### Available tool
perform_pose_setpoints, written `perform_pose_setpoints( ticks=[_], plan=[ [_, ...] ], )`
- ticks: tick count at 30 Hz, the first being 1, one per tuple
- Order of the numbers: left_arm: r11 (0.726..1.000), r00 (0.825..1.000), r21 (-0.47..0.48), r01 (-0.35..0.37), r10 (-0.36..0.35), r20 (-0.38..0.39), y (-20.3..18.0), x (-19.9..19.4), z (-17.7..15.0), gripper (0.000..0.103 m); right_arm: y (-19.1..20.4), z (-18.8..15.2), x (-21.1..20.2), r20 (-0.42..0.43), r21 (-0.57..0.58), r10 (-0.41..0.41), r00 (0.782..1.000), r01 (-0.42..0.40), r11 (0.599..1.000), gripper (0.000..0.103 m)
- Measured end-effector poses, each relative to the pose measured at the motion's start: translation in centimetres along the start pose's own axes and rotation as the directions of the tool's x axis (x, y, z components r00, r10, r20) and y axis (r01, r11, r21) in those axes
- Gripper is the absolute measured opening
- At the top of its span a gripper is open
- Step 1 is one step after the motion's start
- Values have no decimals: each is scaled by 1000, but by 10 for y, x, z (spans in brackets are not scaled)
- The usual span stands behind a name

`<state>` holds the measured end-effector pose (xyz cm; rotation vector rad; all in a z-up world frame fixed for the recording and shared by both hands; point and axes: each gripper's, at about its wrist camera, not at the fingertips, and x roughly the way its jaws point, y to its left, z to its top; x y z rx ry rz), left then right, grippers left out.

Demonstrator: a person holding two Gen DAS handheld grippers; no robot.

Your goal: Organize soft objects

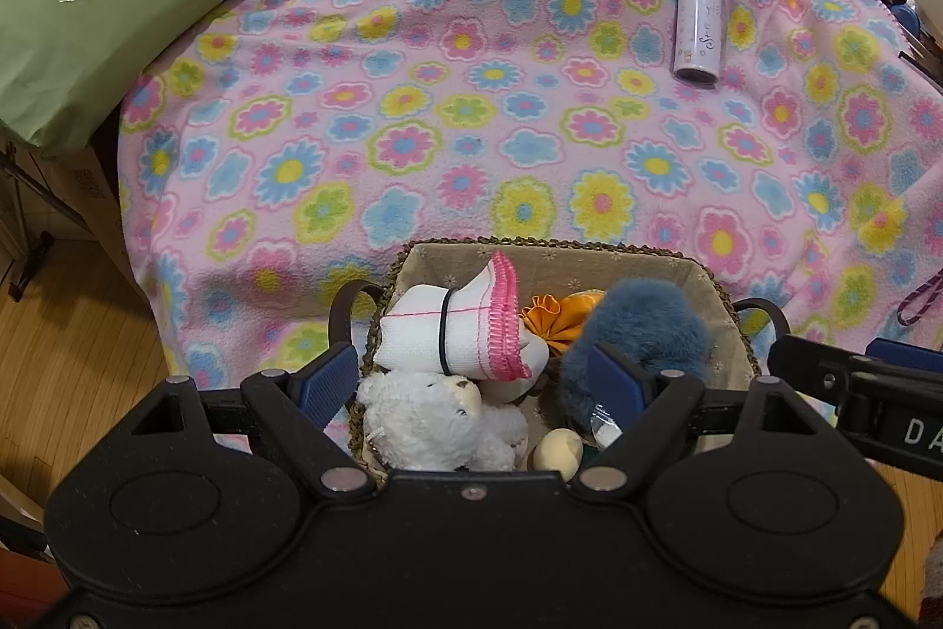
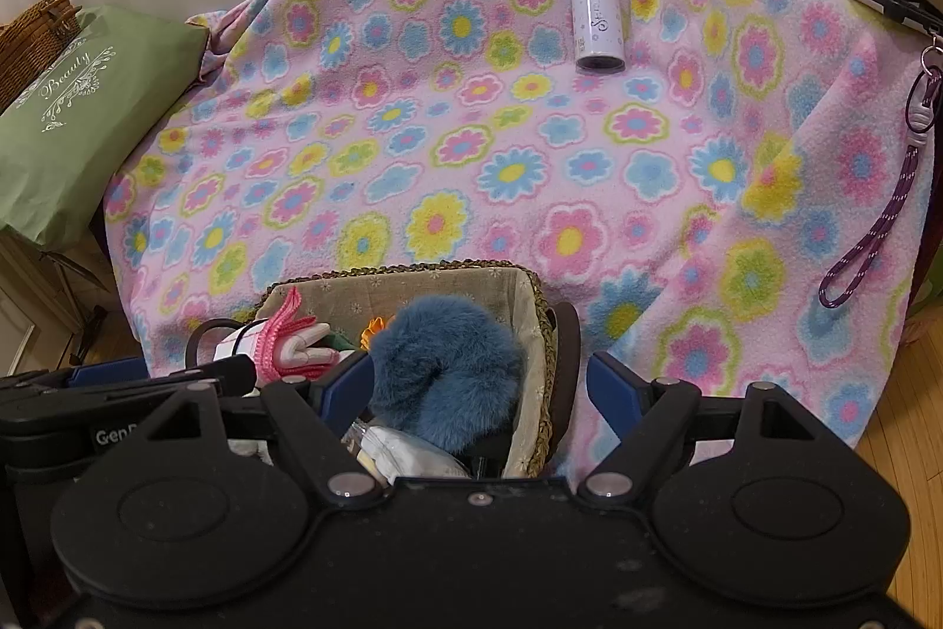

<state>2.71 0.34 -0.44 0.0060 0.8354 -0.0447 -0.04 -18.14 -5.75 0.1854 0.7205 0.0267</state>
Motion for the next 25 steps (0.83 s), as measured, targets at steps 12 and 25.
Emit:
perform_pose_setpoints(
  ticks=[12,25],
  plan=[
    [1000,1000,4,0,0,-7,-1,0,-2,81,0,0,0,-1,1,0,1000,0,1000,80],
    [1000,1000,-9,-5,5,-17,2,2,0,81,1,-3,1,-6,3,2,1000,-2,1000,81]
  ],
)
